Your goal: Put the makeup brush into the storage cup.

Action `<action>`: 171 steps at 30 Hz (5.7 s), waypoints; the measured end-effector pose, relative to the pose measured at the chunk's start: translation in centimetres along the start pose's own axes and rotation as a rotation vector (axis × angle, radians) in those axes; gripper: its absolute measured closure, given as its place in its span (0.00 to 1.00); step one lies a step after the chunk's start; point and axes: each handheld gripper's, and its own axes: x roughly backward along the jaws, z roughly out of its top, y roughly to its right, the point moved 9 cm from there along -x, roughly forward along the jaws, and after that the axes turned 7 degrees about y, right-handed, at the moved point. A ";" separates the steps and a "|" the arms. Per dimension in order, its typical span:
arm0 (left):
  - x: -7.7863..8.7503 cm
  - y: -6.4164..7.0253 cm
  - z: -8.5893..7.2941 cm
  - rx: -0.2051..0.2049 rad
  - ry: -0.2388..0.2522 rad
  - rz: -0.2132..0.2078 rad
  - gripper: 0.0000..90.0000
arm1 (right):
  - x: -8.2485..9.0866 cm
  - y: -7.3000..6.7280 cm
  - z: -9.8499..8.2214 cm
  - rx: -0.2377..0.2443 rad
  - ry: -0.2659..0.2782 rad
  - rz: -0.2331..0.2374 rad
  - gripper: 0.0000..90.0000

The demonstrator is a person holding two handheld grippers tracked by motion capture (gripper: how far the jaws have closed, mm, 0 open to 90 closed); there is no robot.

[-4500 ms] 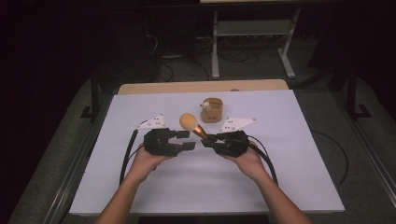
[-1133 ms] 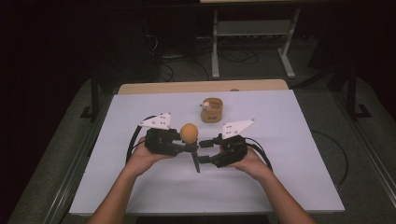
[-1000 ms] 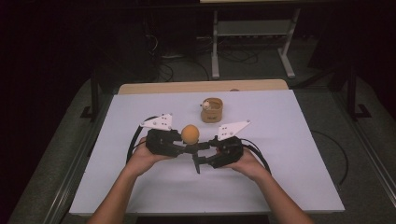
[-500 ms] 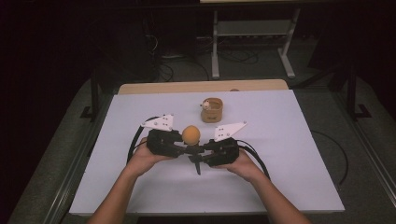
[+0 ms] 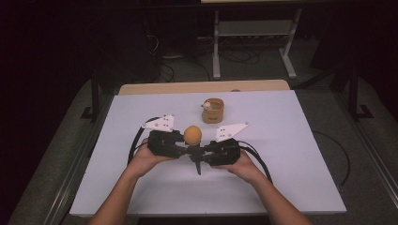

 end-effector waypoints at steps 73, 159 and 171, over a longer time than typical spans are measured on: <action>10.3 0.6 -8.9 0.130 0.117 0.466 0.13 | 6.7 7.3 1.4 -0.048 0.072 -0.473 0.81; 10.3 0.5 -9.2 0.141 0.139 0.459 0.14 | 6.8 19.0 8.6 -0.061 0.199 -0.739 0.81; 10.4 0.5 -9.2 0.145 0.139 0.459 0.14 | 5.0 20.3 8.2 -0.065 0.172 -0.743 0.80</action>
